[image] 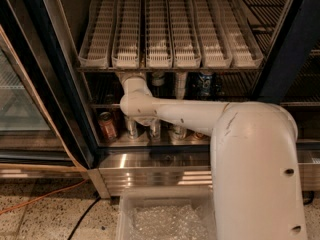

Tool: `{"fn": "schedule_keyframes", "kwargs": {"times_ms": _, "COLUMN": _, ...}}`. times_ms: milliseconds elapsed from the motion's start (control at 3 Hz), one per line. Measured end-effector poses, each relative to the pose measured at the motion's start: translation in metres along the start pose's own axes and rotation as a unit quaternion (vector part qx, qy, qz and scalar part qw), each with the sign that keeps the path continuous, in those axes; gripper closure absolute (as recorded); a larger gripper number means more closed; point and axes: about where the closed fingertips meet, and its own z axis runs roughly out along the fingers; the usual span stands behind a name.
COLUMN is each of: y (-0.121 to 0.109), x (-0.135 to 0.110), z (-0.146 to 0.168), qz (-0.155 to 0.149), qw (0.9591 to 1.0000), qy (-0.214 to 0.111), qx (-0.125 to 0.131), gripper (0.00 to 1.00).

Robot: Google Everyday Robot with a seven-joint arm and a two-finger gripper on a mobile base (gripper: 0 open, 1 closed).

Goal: Pick coke can from middle shelf of fridge

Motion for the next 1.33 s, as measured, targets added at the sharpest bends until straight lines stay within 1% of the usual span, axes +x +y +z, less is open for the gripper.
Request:
{"fn": "schedule_keyframes", "kwargs": {"times_ms": 333, "y": -0.003, "x": 0.004, "z": -0.001, "qz": -0.002, "qw": 1.0, "qy": 0.006, "qx": 0.005, "gripper": 0.34}}
{"fn": "schedule_keyframes", "kwargs": {"times_ms": 667, "y": -0.014, "x": 0.016, "z": -0.007, "qz": -0.007, "qw": 0.9995, "qy": 0.02, "qx": 0.023, "gripper": 0.35}}
{"fn": "schedule_keyframes", "kwargs": {"times_ms": 1000, "y": -0.011, "x": 0.018, "z": -0.005, "qz": -0.009, "qw": 0.9995, "qy": 0.022, "qx": 0.023, "gripper": 0.35}}
{"fn": "schedule_keyframes", "kwargs": {"times_ms": 1333, "y": 0.005, "x": 0.039, "z": 0.0, "qz": -0.01, "qw": 0.9987, "qy": 0.049, "qx": 0.009, "gripper": 0.38}}
